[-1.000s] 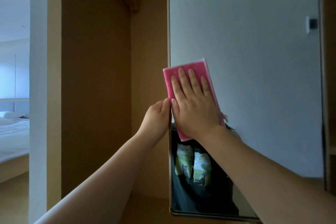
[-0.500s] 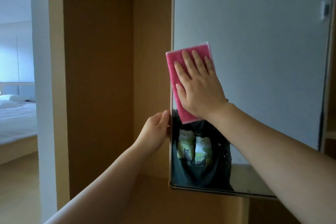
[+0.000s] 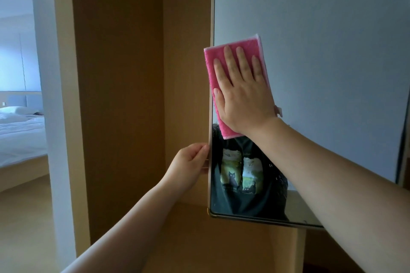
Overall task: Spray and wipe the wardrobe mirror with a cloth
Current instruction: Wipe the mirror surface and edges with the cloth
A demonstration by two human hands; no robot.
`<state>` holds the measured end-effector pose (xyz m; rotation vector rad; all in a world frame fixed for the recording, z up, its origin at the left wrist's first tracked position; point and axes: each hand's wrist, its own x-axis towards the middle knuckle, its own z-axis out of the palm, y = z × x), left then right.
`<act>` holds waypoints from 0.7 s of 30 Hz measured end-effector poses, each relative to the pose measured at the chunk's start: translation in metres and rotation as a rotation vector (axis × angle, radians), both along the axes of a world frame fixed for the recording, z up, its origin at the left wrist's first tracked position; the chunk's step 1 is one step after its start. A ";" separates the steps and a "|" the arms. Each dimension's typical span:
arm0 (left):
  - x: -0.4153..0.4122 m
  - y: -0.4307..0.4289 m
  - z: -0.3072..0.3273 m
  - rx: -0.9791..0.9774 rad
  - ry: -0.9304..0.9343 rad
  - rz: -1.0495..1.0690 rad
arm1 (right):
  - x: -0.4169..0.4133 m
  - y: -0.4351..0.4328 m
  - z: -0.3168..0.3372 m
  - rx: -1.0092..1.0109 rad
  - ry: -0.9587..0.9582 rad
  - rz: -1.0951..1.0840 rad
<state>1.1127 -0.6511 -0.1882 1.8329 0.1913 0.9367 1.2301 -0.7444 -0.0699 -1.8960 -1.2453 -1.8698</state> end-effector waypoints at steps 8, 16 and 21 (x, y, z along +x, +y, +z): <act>-0.002 -0.002 0.002 -0.024 0.000 -0.034 | 0.003 0.004 -0.031 0.026 0.014 0.061; -0.006 -0.004 0.002 -0.001 -0.005 -0.082 | 0.002 0.001 -0.100 -0.001 0.077 0.083; -0.005 -0.002 0.000 -0.001 -0.004 -0.087 | 0.003 -0.004 -0.144 -0.022 0.087 0.085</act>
